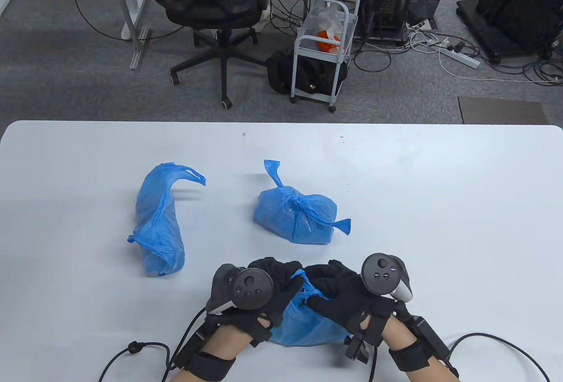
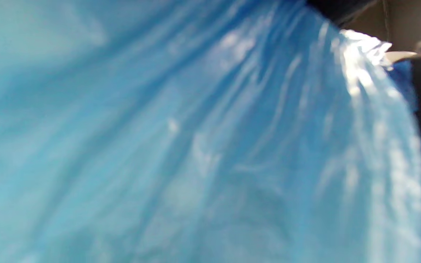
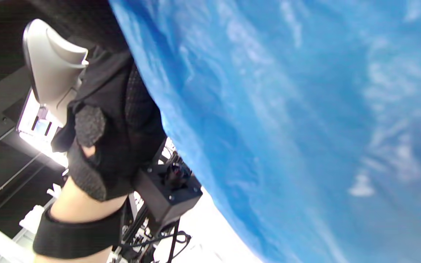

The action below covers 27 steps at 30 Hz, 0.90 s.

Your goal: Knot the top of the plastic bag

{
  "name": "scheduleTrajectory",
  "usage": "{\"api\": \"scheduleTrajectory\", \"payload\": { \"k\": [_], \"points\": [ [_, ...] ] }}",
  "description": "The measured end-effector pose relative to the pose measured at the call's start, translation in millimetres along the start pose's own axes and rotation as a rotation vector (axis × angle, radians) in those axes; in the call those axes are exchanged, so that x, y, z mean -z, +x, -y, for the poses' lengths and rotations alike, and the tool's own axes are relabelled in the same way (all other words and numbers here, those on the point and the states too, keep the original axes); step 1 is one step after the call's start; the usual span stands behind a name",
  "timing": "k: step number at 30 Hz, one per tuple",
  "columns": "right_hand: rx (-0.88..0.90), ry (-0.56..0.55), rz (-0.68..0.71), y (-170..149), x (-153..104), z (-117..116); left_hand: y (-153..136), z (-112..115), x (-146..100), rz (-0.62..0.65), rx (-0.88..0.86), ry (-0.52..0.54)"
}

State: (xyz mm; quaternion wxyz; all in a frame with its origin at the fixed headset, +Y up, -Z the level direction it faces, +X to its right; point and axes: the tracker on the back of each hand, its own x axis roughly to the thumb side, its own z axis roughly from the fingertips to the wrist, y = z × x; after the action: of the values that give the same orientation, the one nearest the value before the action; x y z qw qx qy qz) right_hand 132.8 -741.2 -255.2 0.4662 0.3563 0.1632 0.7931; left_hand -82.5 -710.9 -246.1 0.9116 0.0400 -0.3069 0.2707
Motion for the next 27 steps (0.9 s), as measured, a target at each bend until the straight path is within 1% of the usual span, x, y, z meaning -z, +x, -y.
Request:
{"api": "scheduleTrajectory", "payload": {
  "k": [3, 6, 8, 11, 14, 22, 27],
  "points": [
    [-0.024, 0.052, 0.009, 2, 1, -3, 1, 2, 0, 0.000, 0.000, -0.011],
    [-0.085, 0.058, 0.014, 6, 2, -4, 1, 2, 0, -0.001, -0.004, -0.014],
    [-0.141, 0.022, 0.014, 8, 1, -3, 1, 1, 0, -0.001, -0.007, -0.012],
    [-0.160, -0.023, 0.025, 8, 1, -1, 1, 2, 0, -0.005, -0.015, -0.015],
    [-0.156, -0.065, 0.032, 8, 0, 0, 1, 1, 0, -0.006, -0.018, -0.018],
    [-0.121, -0.136, 0.073, 7, -2, 4, 0, 1, 0, -0.013, -0.030, -0.024],
    [-0.094, -0.164, 0.073, 6, -4, 8, -3, -4, -2, -0.018, -0.083, -0.002]
  ]
}}
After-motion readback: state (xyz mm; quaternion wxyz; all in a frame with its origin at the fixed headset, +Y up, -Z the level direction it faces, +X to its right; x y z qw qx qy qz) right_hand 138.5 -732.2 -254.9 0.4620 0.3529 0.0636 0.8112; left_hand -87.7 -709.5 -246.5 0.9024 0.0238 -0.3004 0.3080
